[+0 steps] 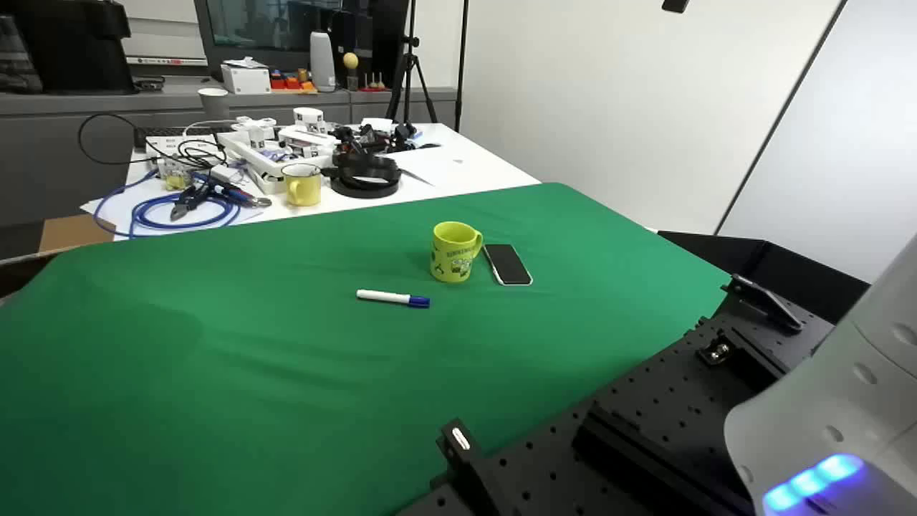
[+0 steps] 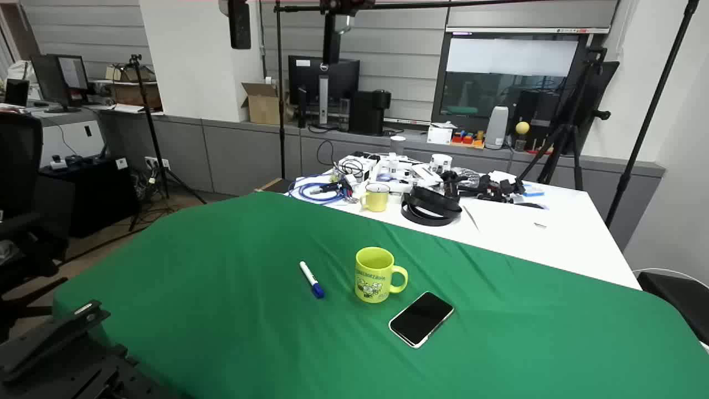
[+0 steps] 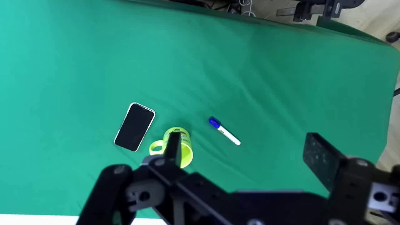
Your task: Put the blue marker inside the yellow mug
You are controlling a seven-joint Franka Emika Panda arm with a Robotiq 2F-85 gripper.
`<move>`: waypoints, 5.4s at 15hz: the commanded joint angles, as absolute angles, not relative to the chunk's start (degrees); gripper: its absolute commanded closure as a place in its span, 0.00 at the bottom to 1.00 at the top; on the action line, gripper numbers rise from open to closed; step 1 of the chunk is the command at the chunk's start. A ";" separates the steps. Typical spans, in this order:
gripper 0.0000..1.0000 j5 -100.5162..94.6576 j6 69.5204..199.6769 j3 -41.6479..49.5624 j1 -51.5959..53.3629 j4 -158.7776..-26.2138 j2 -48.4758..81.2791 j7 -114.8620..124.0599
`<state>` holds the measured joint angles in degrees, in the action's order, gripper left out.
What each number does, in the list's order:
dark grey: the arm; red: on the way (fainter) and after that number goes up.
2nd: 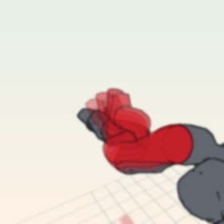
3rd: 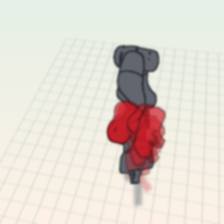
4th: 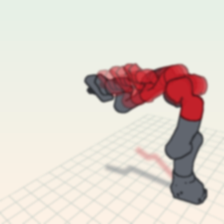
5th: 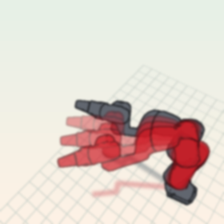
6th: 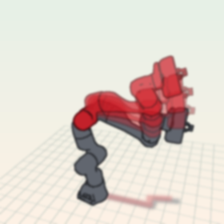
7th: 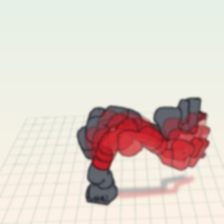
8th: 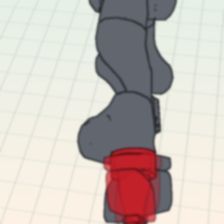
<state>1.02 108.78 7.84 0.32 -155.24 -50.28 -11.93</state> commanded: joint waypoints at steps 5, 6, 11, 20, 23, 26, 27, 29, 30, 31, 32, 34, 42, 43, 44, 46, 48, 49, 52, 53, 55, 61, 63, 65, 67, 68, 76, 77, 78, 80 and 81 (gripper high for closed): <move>0.00 1.21 108.64 7.61 0.07 -155.12 -50.22 -12.14; 0.00 1.21 108.64 7.61 0.07 -155.12 -50.22 -12.15; 0.00 1.21 108.64 7.61 0.08 -155.12 -50.22 -12.17; 0.00 -2.22 112.03 10.44 4.02 -152.83 -42.44 -26.23; 0.00 -1.65 116.09 12.15 7.22 -150.55 -34.48 -34.99; 0.00 -1.69 118.24 11.80 9.04 -147.02 -26.14 -43.18; 0.00 -1.80 118.53 11.07 9.36 -145.34 -23.41 -45.47; 0.00 -2.80 118.78 9.20 9.34 -141.94 -18.74 -49.67; 0.00 -3.93 118.75 8.04 8.94 -140.36 -16.94 -51.24; 0.00 -5.54 118.37 6.71 8.54 -138.44 -15.27 -52.26; 0.00 -7.46 118.17 5.46 8.17 -136.84 -13.97 -53.08; 0.00 -6.54 119.77 4.73 7.28 -139.92 -15.91 -52.06; 0.00 -8.72 119.67 3.14 6.84 -136.94 -13.13 -53.30; 0.00 -8.72 119.67 3.14 6.84 -136.94 -13.13 -53.32; 0.00 -8.87 121.72 2.91 6.86 -136.76 -11.75 -53.10; 0.00 -8.50 128.99 2.41 6.98 -136.84 -8.36 -53.26; 0.00 -9.14 136.92 1.62 6.99 -136.11 -4.04 -53.74; 0.00 -9.31 140.47 1.06 6.91 -134.95 -1.03 -53.50; 0.00 -6.71 148.10 -0.85 6.69 -132.11 6.82 -53.75; 0.00 -6.34 149.54 -1.74 6.50 -131.05 9.26 -53.43; 0.00 -8.83 149.62 -2.67 6.35 -128.73 13.75 -49.25; 0.00 -8.82 149.99 -4.06 5.07 -129.46 14.15 -50.58; 0.00 -7.86 149.06 -5.10 4.16 -128.52 15.06 -52.26; 0.00 -8.53 149.77 -5.47 3.92 -129.51 14.48 -51.33; 0.00 -8.50 149.78 -5.71 3.71 -129.50 14.79 -51.41; 0.00 -8.50 149.78 -5.73 3.68 -129.50 14.83 -51.43; 0.00 -9.50 154.27 -5.05 3.81 -128.97 21.36 -46.40; 0.00 -9.41 155.65 -5.25 3.58 -128.78 23.02 -46.28; 0.00 -9.26 157.08 -5.61 3.27 -128.47 24.84 -46.63; 0.00 -9.88 159.35 -5.87 2.93 -127.65 28.24 -47.17; 0.00 -10.34 160.38 -5.90 2.77 -127.10 30.05 -47.46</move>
